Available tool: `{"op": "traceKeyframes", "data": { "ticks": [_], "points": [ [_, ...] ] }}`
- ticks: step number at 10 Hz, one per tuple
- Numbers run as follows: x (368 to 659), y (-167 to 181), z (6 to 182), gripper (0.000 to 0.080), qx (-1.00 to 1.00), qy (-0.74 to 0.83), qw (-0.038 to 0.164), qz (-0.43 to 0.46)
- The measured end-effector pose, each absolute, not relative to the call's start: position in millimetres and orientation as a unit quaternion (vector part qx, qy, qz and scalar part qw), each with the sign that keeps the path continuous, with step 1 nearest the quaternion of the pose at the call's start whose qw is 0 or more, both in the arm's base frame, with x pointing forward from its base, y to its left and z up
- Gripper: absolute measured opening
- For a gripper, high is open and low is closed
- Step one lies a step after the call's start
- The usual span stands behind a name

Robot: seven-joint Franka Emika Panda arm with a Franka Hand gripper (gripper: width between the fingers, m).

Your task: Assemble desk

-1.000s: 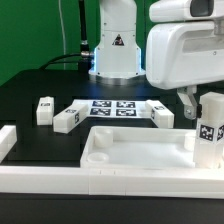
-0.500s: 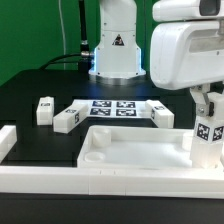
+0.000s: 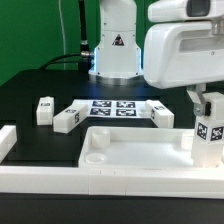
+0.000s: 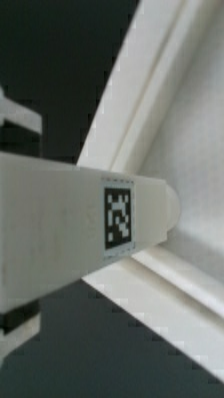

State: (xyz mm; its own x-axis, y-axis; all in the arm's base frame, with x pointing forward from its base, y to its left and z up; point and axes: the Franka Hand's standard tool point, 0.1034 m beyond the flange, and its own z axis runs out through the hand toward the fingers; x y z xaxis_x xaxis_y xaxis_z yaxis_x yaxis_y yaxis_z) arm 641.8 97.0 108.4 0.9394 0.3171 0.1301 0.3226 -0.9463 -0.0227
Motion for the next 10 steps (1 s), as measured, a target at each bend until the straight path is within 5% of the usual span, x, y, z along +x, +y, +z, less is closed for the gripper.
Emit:
{"op": "traceKeyframes", "data": {
  "ticks": [10],
  "points": [
    [639.8,94.7,107.4,0.029,-0.932,0.354,0.062,-0.044]
  ]
}}
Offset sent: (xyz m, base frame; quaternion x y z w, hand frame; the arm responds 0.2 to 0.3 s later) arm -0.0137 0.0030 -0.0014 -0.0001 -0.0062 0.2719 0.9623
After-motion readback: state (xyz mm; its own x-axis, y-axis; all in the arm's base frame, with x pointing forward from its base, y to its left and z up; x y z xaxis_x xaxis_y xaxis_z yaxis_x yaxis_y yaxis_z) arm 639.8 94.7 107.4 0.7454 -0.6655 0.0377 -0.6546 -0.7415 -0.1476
